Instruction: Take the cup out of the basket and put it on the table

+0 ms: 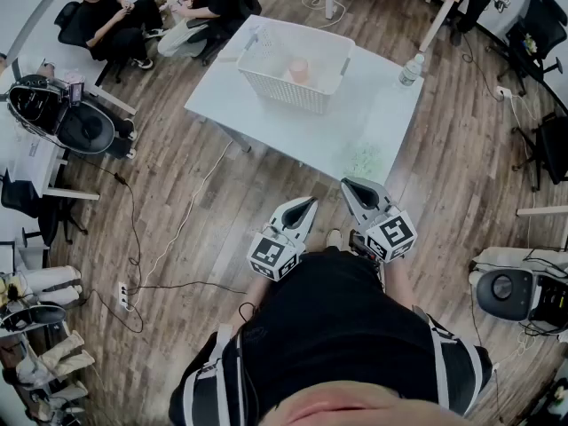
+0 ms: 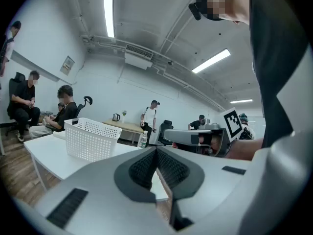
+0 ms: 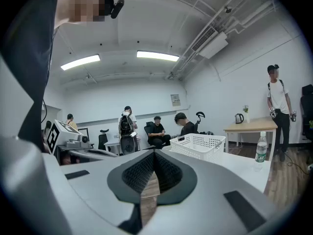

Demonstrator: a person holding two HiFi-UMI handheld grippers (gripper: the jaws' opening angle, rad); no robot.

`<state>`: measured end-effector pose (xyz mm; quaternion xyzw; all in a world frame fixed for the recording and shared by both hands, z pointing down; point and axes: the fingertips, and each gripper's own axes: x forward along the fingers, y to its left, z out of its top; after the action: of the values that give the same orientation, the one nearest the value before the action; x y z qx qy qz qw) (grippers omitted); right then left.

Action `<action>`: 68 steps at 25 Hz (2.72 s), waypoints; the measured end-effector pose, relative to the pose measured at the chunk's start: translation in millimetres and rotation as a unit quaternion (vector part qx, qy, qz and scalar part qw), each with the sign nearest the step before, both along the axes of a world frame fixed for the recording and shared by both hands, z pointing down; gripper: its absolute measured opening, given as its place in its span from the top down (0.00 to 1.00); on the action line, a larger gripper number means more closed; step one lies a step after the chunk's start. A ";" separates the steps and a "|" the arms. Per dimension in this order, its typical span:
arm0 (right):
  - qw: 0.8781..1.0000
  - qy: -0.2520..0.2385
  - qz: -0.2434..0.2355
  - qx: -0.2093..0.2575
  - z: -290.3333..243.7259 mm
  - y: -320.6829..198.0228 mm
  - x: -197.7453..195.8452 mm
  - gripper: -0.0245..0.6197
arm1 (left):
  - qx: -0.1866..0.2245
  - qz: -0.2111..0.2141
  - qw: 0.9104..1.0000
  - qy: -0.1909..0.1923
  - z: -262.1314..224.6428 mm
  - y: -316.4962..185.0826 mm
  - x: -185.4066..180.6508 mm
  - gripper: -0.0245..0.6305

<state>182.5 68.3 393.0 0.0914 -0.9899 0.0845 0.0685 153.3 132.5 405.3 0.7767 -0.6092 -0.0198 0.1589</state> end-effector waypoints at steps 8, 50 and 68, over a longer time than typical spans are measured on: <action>1.000 -0.007 -0.013 -0.002 -1.2 5.8 -1.6 0.93 | 0.007 -0.015 1.000 -0.006 -4.9 -0.7 -6.7 0.93; 1.000 -0.007 -0.007 -0.008 4.4 -41.5 -61.8 0.93 | 0.010 -0.049 0.998 -0.049 -9.6 -44.9 -90.5 0.93; 0.997 0.029 0.069 0.003 -3.1 -52.7 -175.3 0.93 | 0.003 0.038 0.997 -0.065 -7.6 -65.0 -213.9 0.93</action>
<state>7.1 15.6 389.9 0.1618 -0.9791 0.0837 0.0905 -60.6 67.5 397.7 0.7996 -0.5880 0.0349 0.1171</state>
